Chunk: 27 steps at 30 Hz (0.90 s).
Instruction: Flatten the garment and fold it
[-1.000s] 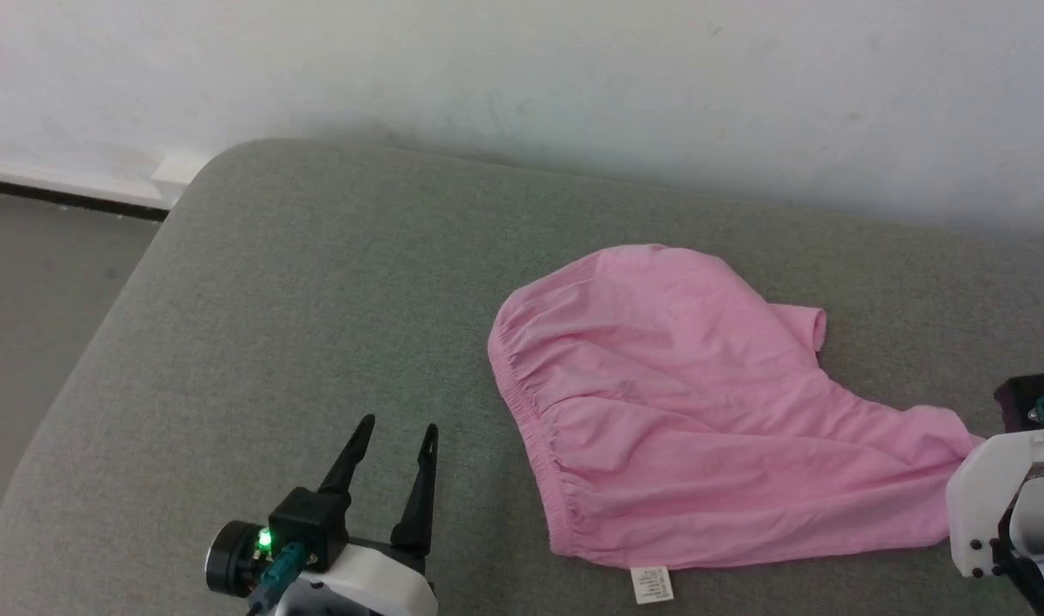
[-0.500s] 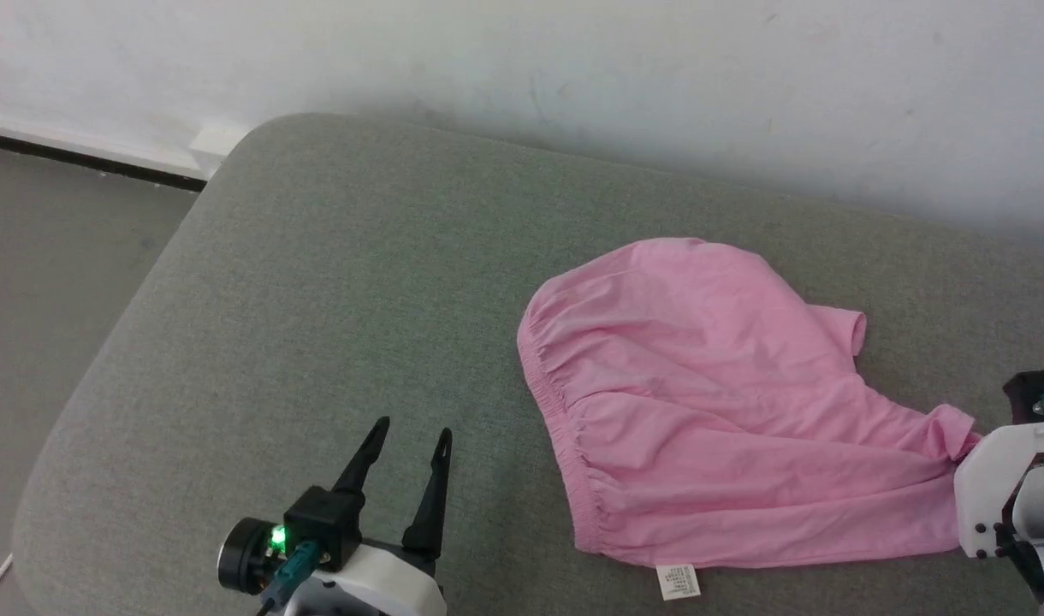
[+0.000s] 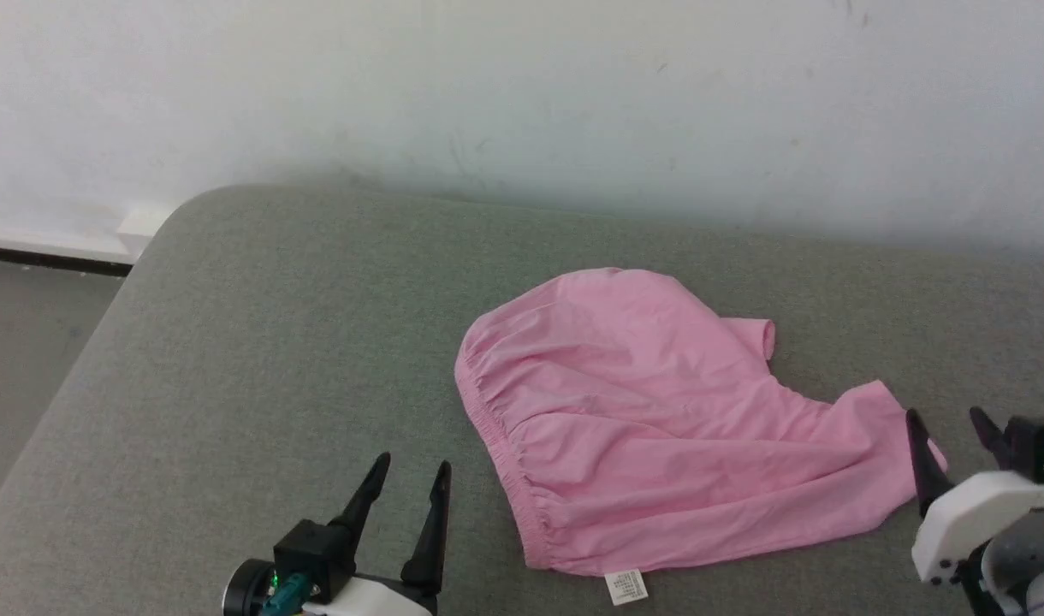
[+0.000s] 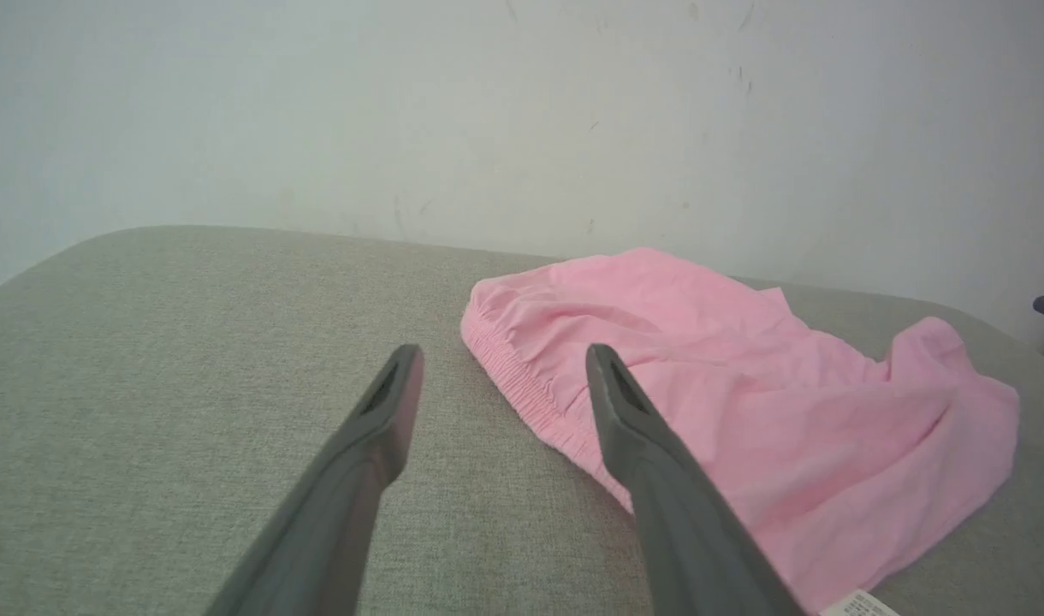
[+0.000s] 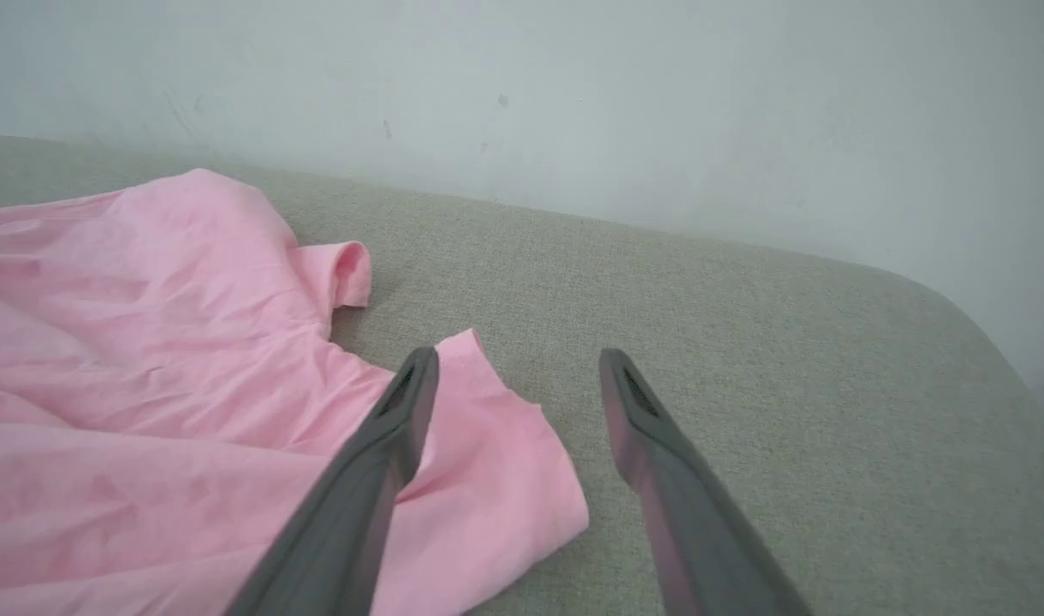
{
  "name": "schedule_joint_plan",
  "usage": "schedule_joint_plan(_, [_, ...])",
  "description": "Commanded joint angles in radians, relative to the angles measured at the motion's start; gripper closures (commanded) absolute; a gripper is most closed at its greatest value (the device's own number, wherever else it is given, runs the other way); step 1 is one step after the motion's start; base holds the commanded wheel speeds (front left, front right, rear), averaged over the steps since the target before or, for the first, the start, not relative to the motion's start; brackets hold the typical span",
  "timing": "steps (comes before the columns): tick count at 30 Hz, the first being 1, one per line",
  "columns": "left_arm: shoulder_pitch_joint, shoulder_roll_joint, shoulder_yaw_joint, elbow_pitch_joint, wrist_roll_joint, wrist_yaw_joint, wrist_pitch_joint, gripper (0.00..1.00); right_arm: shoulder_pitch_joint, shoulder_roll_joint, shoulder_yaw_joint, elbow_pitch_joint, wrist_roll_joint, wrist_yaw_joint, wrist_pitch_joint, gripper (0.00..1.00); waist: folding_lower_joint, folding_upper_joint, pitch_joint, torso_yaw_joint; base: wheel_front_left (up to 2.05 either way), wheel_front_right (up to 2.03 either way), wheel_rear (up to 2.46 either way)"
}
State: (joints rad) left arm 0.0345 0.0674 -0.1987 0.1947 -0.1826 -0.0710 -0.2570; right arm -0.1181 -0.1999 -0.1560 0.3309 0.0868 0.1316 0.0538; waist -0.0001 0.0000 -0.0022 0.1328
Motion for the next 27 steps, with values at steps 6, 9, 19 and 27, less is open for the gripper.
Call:
schedule_joint_plan(6, [0.031, -0.001, -0.038, 0.02, -0.035, -0.03, 0.029, 0.0, 0.16, 0.096, -0.014, -0.145, 0.011, -0.001, -0.098, 0.0, 0.0001, 0.0, -0.002, -0.077, 0.0, 0.0, 0.0])
schedule_joint_plan(9, [0.031, 0.008, -0.068, 0.025, -0.045, -0.04, 0.083, 0.0, 0.18, 0.111, -0.01, -0.178, 0.009, -0.001, -0.1, 0.0, 0.0001, 0.0, 0.01, -0.09, 0.0, 0.0, 0.0])
schedule_joint_plan(19, [0.001, 0.065, -0.189, -0.006, -0.116, -0.054, 0.356, 0.0, 0.172, 0.133, -0.038, -0.251, -0.011, -0.001, -0.067, 0.0, 0.0001, 0.0, 0.076, -0.124, 0.0, 0.0, 0.0])
schedule_joint_plan(27, [-0.024, 0.065, -0.201, 0.014, -0.108, -0.032, 0.398, 0.0, 0.162, 0.139, -0.052, -0.259, -0.015, -0.001, -0.06, 0.0, 0.0001, 0.0, 0.109, -0.126, 0.0, 0.0, 0.0])
